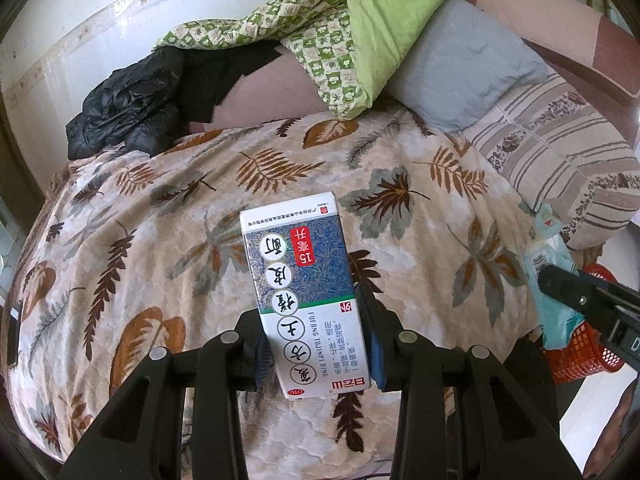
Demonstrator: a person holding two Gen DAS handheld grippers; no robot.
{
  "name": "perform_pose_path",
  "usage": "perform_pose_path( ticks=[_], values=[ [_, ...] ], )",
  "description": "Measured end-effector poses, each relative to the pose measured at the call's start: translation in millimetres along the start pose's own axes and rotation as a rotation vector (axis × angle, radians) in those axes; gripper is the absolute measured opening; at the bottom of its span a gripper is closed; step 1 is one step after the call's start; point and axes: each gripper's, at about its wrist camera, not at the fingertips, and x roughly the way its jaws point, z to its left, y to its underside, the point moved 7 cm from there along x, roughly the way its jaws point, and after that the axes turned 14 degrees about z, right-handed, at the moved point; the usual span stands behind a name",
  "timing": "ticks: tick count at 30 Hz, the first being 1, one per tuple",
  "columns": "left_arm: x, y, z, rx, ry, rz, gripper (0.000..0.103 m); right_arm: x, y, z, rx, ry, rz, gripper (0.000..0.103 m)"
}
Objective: Collect trash
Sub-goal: 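Lift the white box and teal tissue pack above the bed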
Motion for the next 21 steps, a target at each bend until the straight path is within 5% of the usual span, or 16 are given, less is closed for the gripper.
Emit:
perform_pose_path(
  ticks=[21],
  values=[
    [4, 0, -16, 0.029, 0.012, 0.006, 0.037, 0, 3, -6, 0.022, 0.003, -0.004, 0.034]
  ],
)
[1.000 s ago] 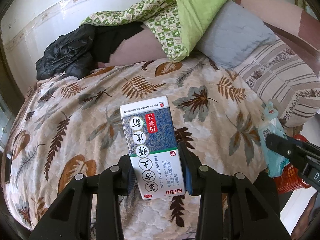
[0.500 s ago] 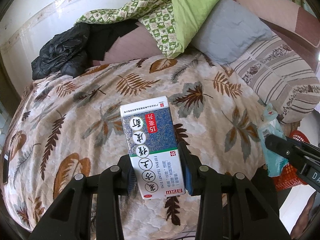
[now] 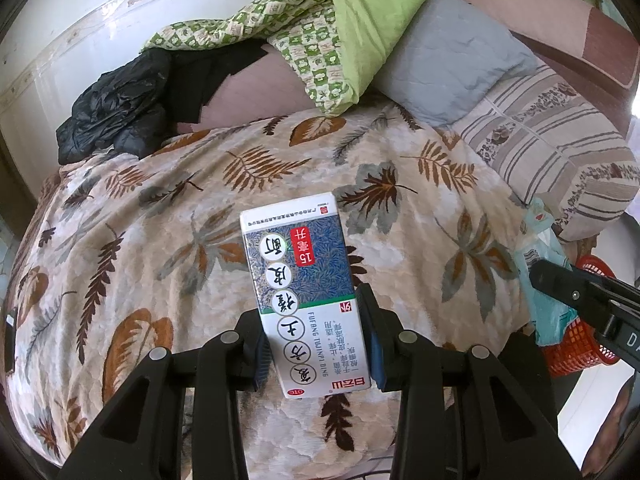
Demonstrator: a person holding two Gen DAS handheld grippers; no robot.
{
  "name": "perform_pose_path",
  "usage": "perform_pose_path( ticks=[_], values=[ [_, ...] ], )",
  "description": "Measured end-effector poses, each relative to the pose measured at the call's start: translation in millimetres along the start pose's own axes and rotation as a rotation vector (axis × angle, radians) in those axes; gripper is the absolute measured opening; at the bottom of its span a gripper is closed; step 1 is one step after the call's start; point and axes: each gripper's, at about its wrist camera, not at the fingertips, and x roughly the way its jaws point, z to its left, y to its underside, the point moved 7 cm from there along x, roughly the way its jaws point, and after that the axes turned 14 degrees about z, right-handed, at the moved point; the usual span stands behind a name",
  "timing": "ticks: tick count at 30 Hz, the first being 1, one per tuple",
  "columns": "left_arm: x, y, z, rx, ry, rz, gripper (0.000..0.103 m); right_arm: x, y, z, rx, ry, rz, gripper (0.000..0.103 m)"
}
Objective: Collect trash
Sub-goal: 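Lift the white box and teal tissue pack above the bed, then carry the white box and tissue pack over the red basket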
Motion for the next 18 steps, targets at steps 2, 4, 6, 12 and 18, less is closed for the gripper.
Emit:
perform_pose_path(
  ticks=[2, 4, 6, 12, 18],
  values=[
    [0, 0, -1, 0.002, 0.003, 0.000, 0.037, 0, 0, 0, -0.001, 0.003, 0.003, 0.034],
    [-1, -1, -1, 0.003, 0.006, -0.001, 0.037, 0, 0, -1, -0.001, 0.003, 0.005, 0.034],
    [-1, -1, -2, 0.004, 0.008, 0.000, 0.037, -1, 0, -1, 0.001, 0.003, 0.004, 0.034],
    [-5, -6, -14, 0.039, 0.023, -0.010, 0.037, -10, -2, -9, 0.023, 0.020, -0.019, 0.034],
    [-11, -13, -39, 0.099, 0.052, -0.028, 0.037, -28, 1, -37, 0.078, 0.059, -0.047, 0.034]
  ],
)
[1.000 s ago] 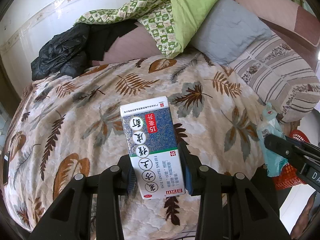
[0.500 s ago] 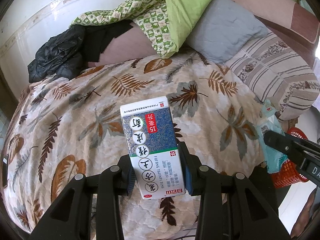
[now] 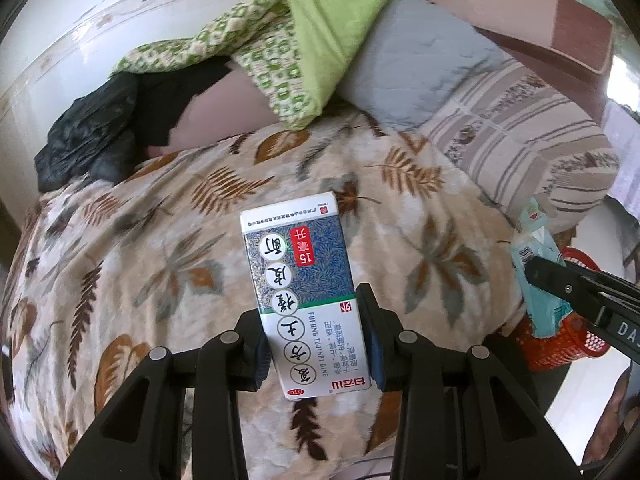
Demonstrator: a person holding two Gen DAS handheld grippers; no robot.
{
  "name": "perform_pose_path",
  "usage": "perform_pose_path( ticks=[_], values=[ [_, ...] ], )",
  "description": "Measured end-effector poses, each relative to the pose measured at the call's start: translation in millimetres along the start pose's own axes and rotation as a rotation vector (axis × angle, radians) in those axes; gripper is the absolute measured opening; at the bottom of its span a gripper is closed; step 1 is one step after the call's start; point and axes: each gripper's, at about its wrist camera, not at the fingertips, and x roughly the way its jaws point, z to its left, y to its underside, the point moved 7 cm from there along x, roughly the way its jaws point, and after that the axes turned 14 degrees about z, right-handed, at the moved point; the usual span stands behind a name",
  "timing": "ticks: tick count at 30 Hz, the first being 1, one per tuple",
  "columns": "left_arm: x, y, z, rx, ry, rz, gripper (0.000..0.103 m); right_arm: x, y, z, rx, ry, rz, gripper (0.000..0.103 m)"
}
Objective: Collect trash
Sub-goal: 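Carry the white box and tissue pack over the red basket, then open both tools to drop the box and tissue pack into the basket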
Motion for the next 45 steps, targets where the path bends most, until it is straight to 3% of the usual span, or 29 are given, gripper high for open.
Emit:
perform_pose_path(
  ticks=[11, 18, 30, 38, 40, 41, 42, 45],
  values=[
    [-1, -19, -60, 0.127, 0.042, -0.007, 0.037, -28, 2, -59, 0.122, 0.051, -0.052, 0.034],
    [7, -24, -113, 0.231, 0.079, 0.009, 0.037, -52, 14, -121, 0.242, 0.097, -0.088, 0.034],
    [26, -33, -247, 0.454, 0.216, 0.068, 0.037, -96, 46, -227, 0.438, 0.216, -0.127, 0.034],
    [35, -29, -342, 0.601, 0.346, 0.081, 0.037, -103, 61, -267, 0.519, 0.255, -0.120, 0.037],
    [44, -29, -357, 0.622, 0.373, 0.097, 0.052, -101, 64, -275, 0.543, 0.254, -0.117, 0.043],
    [50, -29, -363, 0.626, 0.372, 0.100, 0.071, -100, 66, -280, 0.562, 0.253, -0.117, 0.046],
    [55, -30, -365, 0.625, 0.368, 0.100, 0.080, -99, 68, -284, 0.578, 0.251, -0.117, 0.049],
    [67, -29, -368, 0.618, 0.384, 0.127, 0.080, -96, 72, -291, 0.607, 0.248, -0.117, 0.060]
  ],
)
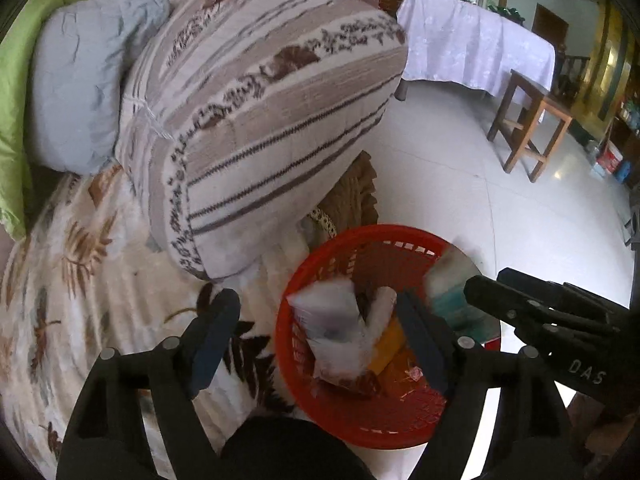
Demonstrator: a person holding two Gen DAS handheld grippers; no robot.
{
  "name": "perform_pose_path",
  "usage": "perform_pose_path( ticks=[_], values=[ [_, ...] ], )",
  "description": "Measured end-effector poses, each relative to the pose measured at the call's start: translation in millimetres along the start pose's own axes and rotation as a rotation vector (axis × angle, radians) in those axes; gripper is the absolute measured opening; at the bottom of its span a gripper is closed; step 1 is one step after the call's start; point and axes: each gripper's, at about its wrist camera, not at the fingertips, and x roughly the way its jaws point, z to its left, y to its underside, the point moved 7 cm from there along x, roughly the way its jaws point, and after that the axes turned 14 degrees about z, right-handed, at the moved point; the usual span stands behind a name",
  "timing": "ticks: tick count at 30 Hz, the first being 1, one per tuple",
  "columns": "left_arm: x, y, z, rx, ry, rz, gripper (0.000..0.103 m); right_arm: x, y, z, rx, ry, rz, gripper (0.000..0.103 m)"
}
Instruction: Collect trash
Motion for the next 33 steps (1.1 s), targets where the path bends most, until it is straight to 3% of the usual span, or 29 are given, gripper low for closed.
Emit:
perform_pose_path(
  ticks=[4, 9, 13, 21, 30, 33],
  values=[
    [1, 6, 11, -0.041, 0.022, 0.004, 0.080, 3, -1, -5, 0.018, 0.010, 0.003, 0.064],
    [-15, 14, 33, -0.092, -0.011, -0.034, 0.080, -1, 0, 0, 0.010, 0.021, -0.012, 0.064],
    [-43, 23, 45, -0.120, -0.079, -0.113, 0.080, -5, 3, 11, -0.010, 0.025, -0.022, 0.065],
    [-117, 44, 56, -0.149, -0.267, -0.326, 0.096, -21, 16, 49, -0.098, 0.040, -0.054, 0.070],
    [-171, 70, 62, -0.208, -0.266, -0.417, 0.097, -42, 34, 88, -0.194, 0.030, -0.070, 0.070],
    [-189, 79, 65, -0.229, -0.299, -0.464, 0.099, -53, 38, 97, -0.223, 0.044, -0.094, 0.070]
  ],
)
